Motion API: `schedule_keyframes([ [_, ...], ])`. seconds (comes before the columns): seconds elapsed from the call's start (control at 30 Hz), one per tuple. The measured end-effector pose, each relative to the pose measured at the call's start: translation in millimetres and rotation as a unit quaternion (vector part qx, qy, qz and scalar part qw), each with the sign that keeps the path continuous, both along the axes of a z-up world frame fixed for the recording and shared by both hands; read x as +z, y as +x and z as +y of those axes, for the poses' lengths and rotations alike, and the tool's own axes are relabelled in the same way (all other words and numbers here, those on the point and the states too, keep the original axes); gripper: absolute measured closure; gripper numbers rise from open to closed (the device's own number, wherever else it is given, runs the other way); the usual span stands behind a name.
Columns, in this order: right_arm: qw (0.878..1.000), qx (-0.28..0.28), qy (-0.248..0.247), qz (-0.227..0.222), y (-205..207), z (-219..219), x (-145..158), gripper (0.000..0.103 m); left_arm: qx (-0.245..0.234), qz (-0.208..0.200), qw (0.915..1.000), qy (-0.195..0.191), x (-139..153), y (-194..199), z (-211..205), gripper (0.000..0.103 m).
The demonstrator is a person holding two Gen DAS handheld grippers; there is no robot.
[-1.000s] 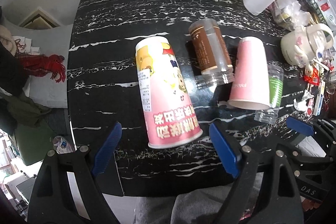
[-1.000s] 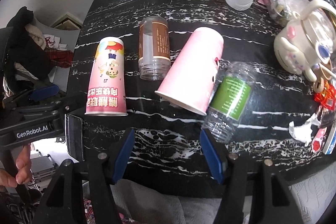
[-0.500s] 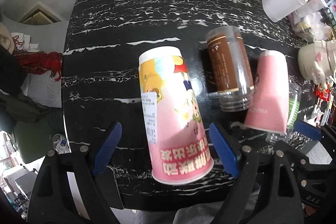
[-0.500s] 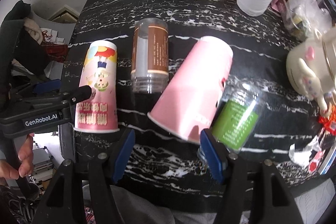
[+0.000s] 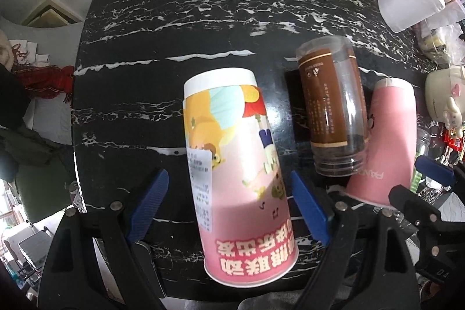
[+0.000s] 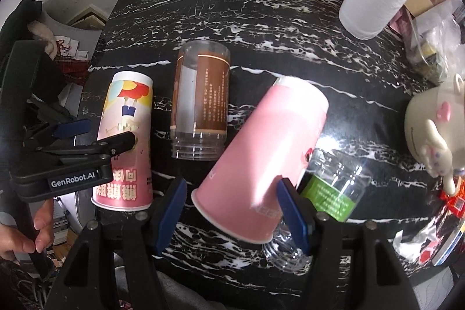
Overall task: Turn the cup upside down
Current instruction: 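Move the right gripper to the cartoon-printed paper cup and close around it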
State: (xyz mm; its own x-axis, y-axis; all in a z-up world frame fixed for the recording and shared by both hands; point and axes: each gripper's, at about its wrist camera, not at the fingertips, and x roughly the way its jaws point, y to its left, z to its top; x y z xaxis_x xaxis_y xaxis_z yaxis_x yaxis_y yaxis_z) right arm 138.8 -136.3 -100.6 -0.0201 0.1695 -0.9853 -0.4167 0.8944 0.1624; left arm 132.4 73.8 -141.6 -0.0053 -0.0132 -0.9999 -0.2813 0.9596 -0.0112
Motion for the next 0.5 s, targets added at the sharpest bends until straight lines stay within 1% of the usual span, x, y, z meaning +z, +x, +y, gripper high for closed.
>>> schedule_keyframes([
  [0.1,1.0,-0.002,0.0,0.001,2,-1,-1,0.038,0.005,0.004,0.9999,-0.01,-7,1,1,0.019],
  [0.17,1.0,-0.004,0.0,0.0,2,-3,-1,0.038,0.006,0.006,0.9998,-0.016,-11,2,1,0.022],
  [0.23,1.0,-0.006,0.0,0.001,2,-4,-1,0.038,0.005,0.009,0.9998,-0.015,-16,2,0,0.03],
  [0.4,1.0,-0.011,-0.001,0.0,1,-8,-1,0.038,-0.003,-0.003,1.0,-0.008,-16,1,-6,0.031],
  [0.5,1.0,-0.014,0.001,-0.002,-2,-11,1,0.038,-0.013,0.0,0.9999,-0.007,-17,0,-9,0.032],
])
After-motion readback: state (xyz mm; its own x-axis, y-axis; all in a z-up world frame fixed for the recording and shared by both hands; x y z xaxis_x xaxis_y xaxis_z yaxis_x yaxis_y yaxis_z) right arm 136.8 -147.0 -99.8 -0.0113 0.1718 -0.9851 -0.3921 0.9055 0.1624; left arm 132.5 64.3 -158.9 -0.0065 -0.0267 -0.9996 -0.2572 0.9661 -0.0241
